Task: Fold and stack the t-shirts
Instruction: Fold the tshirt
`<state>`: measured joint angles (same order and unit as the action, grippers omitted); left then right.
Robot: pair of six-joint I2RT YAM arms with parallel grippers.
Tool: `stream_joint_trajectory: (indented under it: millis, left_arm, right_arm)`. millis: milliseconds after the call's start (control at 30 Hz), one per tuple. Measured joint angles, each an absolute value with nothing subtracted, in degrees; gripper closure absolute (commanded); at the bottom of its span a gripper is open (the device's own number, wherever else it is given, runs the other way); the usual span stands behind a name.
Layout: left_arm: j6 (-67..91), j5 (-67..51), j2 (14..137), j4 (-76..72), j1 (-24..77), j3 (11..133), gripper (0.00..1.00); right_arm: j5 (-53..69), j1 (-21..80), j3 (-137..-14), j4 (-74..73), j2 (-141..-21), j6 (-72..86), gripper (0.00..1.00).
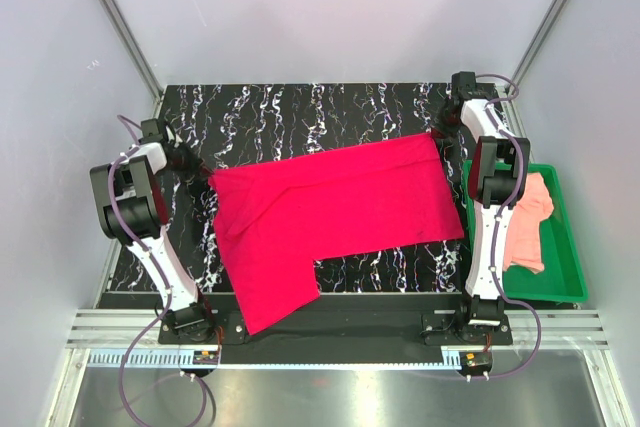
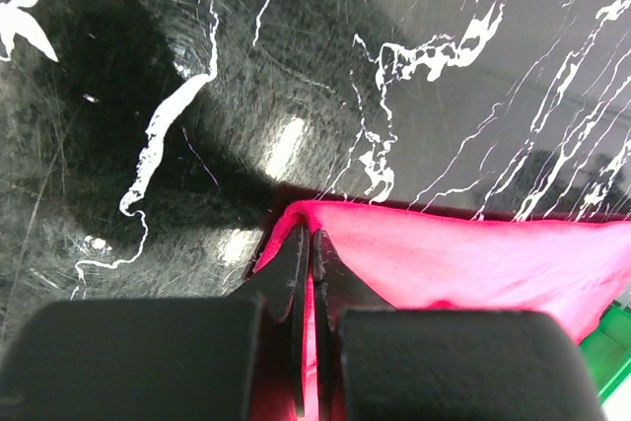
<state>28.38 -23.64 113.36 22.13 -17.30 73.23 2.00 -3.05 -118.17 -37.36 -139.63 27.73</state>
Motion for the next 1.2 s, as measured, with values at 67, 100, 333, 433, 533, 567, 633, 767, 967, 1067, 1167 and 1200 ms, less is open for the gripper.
stream_joint_trajectory:
  millis: [67,100,333,433,533,567,633,767,967,1067,1167,1200]
  left_arm:
    - [28.58,-23.68,113.36,22.13,-17.32,73.30,1.00]
    - [28.58,-23.66,113.36,22.28,-17.32,73.45,0.81]
    - [27.35,-21.15,112.53,24.38,-17.32,75.77,0.43]
    - [26.59,-18.28,109.30,27.46,-16.88,75.79,0.42]
    - [26.39,-15.88,103.94,28.67,-15.46,75.00,0.42]
    - [26.39,-15.31,101.16,28.64,-14.63,74.11,0.41]
    - [26.37,-14.61,94.63,27.92,-12.08,71.35,0.42]
    - [24.97,-16.38,87.66,26.96,-5.30,67.88,0.49]
    - [19.59,-19.49,93.93,27.51,2.59,67.13,0.60]
    - [17.67,-19.03,97.97,28.75,4.75,67.29,0.60]
    - [17.08,-17.98,100.97,30.37,6.48,68.60,0.58]
    - [17.04,-17.45,101.82,30.57,7.20,69.23,0.58]
  right_arm:
    - [2.17,-3.05,-118.17,-37.30,-139.63,28.47,1.00]
    - [2.42,-3.05,-118.17,-37.19,-139.65,28.80,0.98]
    - [4.67,-3.11,-123.59,-39.59,-141.34,28.29,0.49]
    - [4.89,-3.11,-128.18,-43.46,-141.51,27.35,0.36]
    - [3.29,-3.11,-132.20,-47.11,-141.21,25.89,0.31]
    - [2.33,-3.11,-132.68,-48.34,-140.68,25.41,0.30]
    - [0.43,-3.11,-132.73,-51.33,-138.93,24.18,0.30]
    - [-0.54,-2.92,-127.39,-54.17,-131.87,23.29,0.31]
    - [1.13,0.27,-104.77,-52.10,-111.77,22.92,0.31]
    - [2.42,6.09,-95.31,-51.27,-102.43,23.00,0.31]
    - [4.36,12.56,-87.90,-50.35,-94.85,23.66,0.31]
    - [5.06,13.85,-85.97,-50.39,-92.82,23.90,0.31]
